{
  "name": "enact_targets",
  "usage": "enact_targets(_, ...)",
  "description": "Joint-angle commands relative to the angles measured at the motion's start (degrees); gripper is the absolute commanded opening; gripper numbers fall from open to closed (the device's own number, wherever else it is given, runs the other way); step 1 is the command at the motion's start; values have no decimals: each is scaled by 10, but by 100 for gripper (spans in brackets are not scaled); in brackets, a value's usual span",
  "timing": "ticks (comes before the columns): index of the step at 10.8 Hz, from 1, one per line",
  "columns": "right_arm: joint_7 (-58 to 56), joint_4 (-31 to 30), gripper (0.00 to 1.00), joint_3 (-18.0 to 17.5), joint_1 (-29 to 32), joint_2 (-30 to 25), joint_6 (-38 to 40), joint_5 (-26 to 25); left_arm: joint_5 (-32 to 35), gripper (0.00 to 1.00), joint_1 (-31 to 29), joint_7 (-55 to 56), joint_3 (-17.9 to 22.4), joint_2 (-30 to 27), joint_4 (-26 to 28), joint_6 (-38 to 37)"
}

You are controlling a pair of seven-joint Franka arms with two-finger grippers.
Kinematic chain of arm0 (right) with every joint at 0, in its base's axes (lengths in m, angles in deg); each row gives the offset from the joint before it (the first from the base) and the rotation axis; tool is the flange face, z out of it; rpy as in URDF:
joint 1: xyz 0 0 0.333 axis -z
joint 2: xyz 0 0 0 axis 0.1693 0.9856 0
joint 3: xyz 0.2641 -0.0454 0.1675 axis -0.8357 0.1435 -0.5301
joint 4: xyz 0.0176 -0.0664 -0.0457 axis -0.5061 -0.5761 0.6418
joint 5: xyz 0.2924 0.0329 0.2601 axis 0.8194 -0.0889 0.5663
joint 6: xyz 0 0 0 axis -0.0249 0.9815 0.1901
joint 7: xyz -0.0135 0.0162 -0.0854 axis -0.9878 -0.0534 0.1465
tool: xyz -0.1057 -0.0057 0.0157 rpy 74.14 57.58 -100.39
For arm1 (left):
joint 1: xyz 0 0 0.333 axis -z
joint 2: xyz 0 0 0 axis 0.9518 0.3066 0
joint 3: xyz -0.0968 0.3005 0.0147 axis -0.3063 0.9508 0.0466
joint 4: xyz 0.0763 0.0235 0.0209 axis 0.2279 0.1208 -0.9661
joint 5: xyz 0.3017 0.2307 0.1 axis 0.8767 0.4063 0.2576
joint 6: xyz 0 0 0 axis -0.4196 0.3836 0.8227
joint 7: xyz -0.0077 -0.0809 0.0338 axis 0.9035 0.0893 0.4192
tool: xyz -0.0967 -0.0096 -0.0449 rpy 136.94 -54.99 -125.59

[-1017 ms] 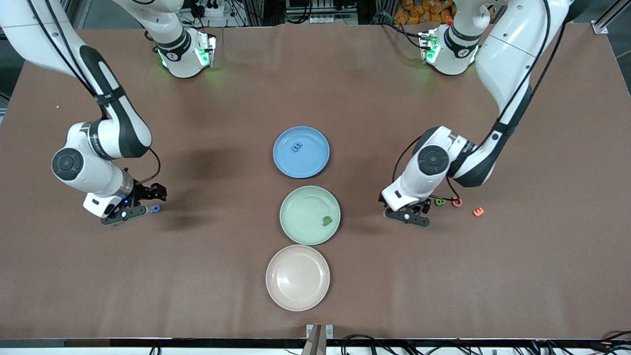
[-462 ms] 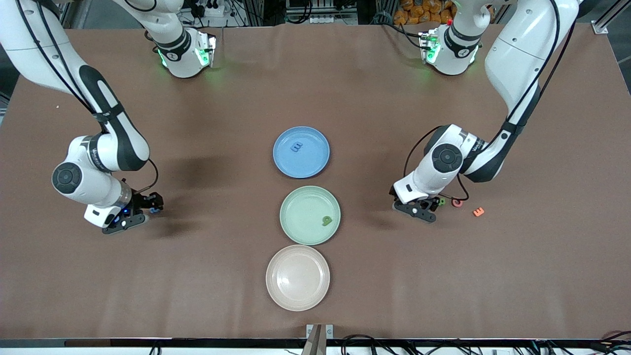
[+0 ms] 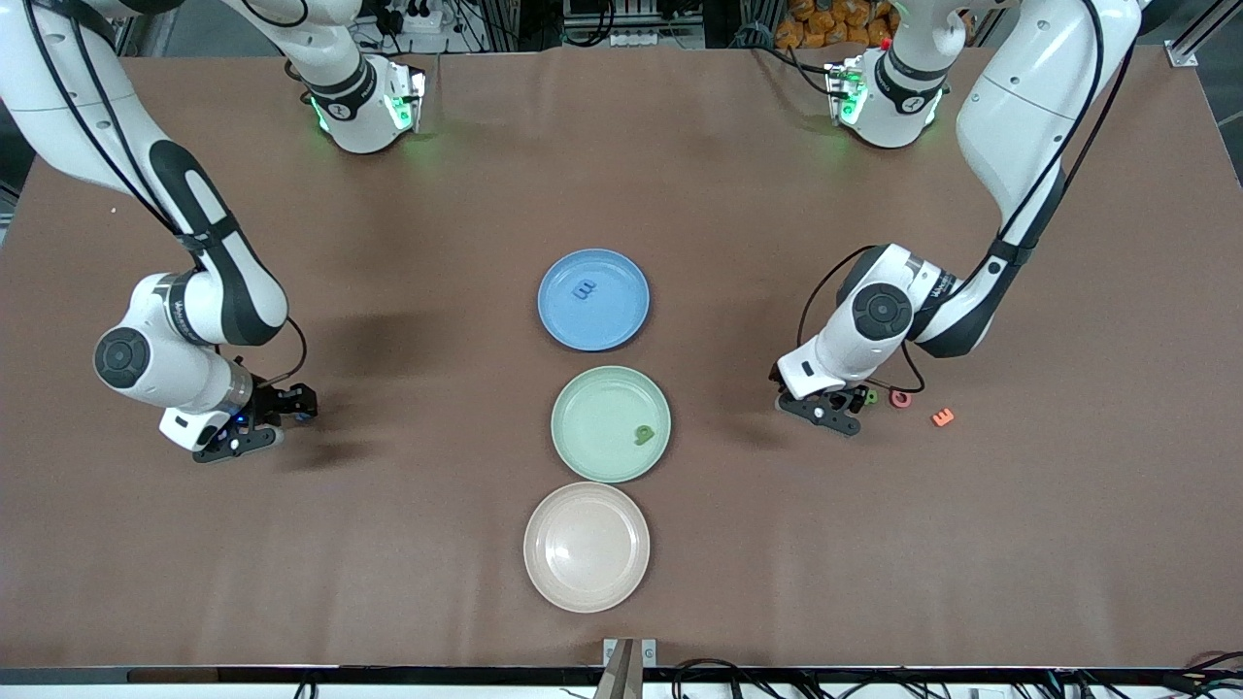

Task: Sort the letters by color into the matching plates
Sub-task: 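Grasp the green N with the left gripper while the right gripper grasps blue G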

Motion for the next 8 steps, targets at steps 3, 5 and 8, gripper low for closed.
enact_targets(3, 14, -1, 59, -6, 4, 11, -12, 10, 14, 100, -9, 2, -3, -10, 18, -14)
enact_targets(5, 16, -8, 56, -6, 4, 11, -23, 10, 14, 100, -12, -2, -3, -11, 19, -15)
enact_targets(8, 16, -12, 51, -5, 4, 12, -23, 10, 14, 84, -12, 5, -3, -11, 18, -45)
